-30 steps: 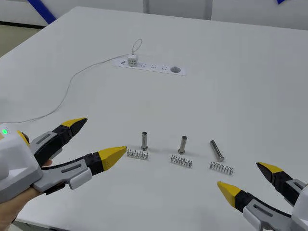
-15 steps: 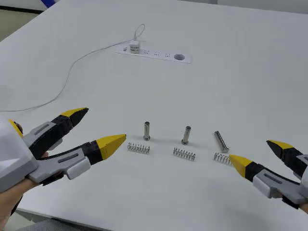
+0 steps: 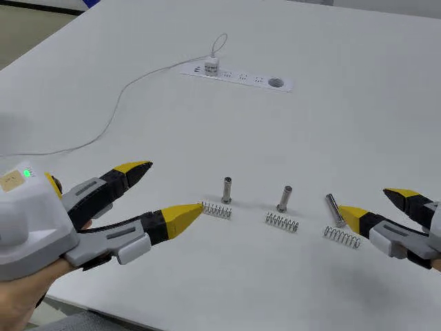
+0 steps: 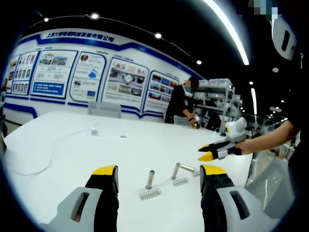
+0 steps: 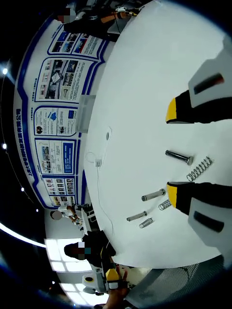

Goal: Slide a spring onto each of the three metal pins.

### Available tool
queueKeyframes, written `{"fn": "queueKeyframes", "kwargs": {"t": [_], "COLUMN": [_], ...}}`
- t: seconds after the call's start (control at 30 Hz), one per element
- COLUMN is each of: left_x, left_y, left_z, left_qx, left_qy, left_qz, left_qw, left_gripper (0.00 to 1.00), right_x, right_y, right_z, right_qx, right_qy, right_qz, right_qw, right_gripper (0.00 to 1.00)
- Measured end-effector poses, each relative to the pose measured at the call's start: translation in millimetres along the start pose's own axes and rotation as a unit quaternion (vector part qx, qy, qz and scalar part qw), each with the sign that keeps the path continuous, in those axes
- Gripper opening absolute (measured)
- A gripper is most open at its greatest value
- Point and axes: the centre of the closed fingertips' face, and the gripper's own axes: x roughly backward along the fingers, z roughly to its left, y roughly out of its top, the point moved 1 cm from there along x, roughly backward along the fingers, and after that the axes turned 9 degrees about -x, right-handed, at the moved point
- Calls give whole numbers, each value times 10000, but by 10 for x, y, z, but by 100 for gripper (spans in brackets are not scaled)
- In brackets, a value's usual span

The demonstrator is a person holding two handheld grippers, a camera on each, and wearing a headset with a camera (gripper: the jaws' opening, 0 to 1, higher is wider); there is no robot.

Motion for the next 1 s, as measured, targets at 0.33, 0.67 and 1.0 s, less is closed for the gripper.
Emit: {"fn": "queueKeyframes", "kwargs": {"t": [0.33,0.67,1.0], "left_x": [-2,6,-34], "left_y": [-9,-27,-108], "left_z": [16,38,-110], "left_qx": [25,108,-74], "left_qy": [10,48,-270], "left_qz": [-9,13,240], "left_qw": [10000,9999,9993], "left_gripper": [69,68,66], "right_x": [-233,-439,-610], "right_y": [-232,-307,-367], "right_z": [-17,-89,-38], "right_qx": [-49,-307,-127], "right_qy": [92,18,40], "right_qz": [617,841,1177], "right_qw": [9980,9960,9930], "right_gripper": [36,31,25]}}
